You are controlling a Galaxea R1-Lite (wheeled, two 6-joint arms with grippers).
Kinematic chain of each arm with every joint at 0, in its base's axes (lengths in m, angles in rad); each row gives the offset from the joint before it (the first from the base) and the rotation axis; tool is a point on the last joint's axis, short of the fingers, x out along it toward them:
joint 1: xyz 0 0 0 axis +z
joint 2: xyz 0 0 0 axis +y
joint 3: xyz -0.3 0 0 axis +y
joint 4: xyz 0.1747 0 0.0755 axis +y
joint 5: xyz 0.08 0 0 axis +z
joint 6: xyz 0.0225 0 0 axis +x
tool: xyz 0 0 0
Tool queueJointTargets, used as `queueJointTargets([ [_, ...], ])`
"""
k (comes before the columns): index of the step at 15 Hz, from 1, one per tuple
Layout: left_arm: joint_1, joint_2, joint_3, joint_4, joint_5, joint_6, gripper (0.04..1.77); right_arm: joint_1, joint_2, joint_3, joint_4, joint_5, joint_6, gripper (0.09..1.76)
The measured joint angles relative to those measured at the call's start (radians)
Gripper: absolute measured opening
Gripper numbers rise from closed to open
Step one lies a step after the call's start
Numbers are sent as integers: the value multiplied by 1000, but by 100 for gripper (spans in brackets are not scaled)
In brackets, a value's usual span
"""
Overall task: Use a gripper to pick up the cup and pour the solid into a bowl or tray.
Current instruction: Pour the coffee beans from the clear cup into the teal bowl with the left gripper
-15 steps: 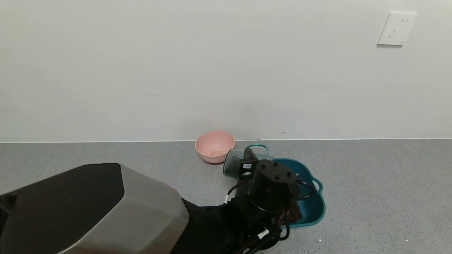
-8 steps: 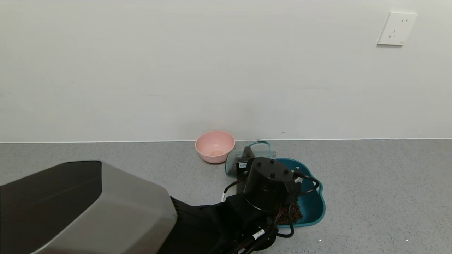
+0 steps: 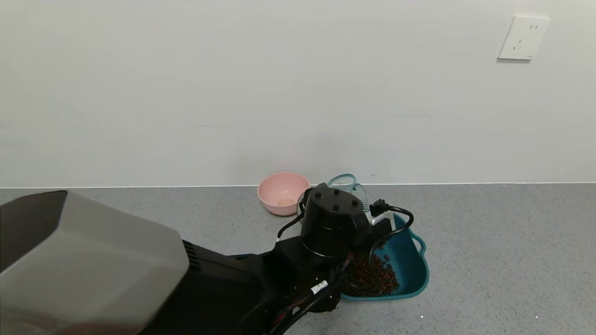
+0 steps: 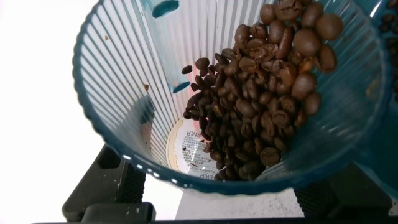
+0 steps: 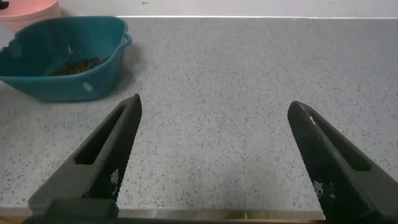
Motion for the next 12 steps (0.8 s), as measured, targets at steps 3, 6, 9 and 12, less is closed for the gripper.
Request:
queueJointTargets([
  [3,56,-36,10,50,-108,-123,129,0,0,0,0,0,0,171],
  [6,100,-76,16,86,-179,-307,129,0,0,0,0,0,0,171],
  [9,128,-148,53,161,-235,-521,129,0,0,0,0,0,0,171],
  [12,178,-228,138,166,-303,-677,129,0,0,0,0,0,0,171],
])
